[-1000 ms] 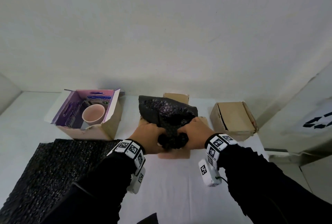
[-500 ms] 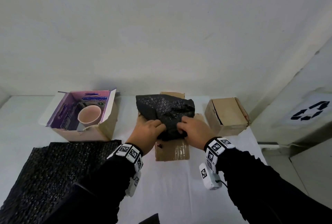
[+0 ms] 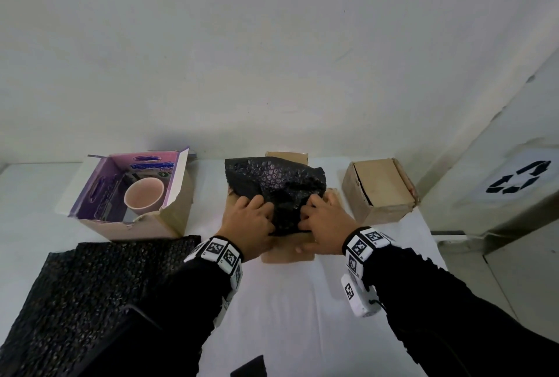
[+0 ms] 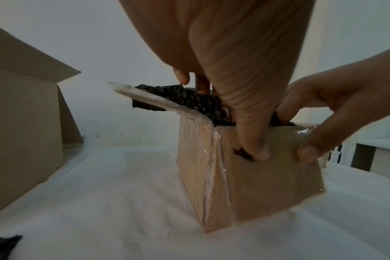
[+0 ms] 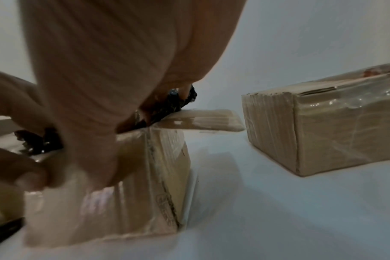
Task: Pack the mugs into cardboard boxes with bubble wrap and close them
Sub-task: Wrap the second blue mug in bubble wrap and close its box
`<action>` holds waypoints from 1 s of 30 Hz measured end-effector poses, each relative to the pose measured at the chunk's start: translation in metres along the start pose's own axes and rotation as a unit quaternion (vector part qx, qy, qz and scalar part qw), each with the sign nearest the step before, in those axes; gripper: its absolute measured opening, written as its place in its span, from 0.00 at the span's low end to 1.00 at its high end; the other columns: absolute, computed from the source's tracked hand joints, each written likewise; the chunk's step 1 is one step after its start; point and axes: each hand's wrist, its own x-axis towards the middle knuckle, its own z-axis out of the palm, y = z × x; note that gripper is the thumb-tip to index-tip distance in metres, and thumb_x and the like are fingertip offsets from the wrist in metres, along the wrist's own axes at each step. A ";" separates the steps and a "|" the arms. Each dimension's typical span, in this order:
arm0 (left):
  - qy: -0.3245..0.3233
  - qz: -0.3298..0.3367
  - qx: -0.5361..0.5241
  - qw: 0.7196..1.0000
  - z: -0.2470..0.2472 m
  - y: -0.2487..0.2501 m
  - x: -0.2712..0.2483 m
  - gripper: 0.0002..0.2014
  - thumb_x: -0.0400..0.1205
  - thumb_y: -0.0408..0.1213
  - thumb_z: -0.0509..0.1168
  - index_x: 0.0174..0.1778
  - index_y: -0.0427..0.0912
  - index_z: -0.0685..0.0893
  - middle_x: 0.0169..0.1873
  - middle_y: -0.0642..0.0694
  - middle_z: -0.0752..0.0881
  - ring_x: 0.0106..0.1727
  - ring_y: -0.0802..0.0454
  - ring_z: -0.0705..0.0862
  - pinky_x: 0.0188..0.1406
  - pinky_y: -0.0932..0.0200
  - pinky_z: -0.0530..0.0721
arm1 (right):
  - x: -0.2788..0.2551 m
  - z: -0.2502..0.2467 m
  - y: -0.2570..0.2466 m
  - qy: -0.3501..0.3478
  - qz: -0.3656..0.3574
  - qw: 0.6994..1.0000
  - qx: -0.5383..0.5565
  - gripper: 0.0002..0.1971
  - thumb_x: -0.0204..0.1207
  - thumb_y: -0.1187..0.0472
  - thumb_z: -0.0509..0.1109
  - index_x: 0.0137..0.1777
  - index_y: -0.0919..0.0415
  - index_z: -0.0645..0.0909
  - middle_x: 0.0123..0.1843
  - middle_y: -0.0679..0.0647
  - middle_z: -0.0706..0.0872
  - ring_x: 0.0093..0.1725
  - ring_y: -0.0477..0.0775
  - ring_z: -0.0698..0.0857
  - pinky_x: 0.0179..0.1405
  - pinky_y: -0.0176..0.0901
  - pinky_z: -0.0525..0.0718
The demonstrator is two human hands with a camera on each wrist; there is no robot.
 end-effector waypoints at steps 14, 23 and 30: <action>0.033 -0.022 -0.059 0.997 0.008 0.005 -0.007 0.04 0.70 0.47 0.71 0.34 0.53 0.87 0.31 0.57 0.85 0.46 0.50 0.83 0.49 0.51 0.68 | 0.009 -0.004 -0.018 0.007 0.078 0.997 0.007 0.12 0.77 0.54 0.66 0.59 0.46 0.83 0.50 0.52 0.86 0.65 0.58 0.71 0.63 0.59 0.49; -0.020 -0.064 -0.004 0.998 -0.010 0.012 0.005 0.21 0.80 0.60 0.57 0.53 0.50 0.88 0.55 0.49 0.79 0.59 0.44 0.71 0.55 0.48 0.66 | 0.003 0.004 -0.019 0.028 0.071 0.997 0.013 0.13 0.79 0.45 0.64 0.54 0.48 0.86 0.53 0.47 0.85 0.63 0.56 0.70 0.60 0.60 0.59; 0.079 -0.114 -0.146 0.979 -0.002 0.003 -0.005 0.18 0.66 0.54 0.75 0.45 0.50 0.78 0.35 0.53 0.83 0.37 0.48 0.83 0.55 0.47 0.74 | 0.005 -0.001 -0.030 0.049 0.059 0.987 0.143 0.23 0.75 0.65 0.66 0.69 0.49 0.72 0.65 0.47 0.76 0.63 0.55 0.71 0.53 0.53 0.61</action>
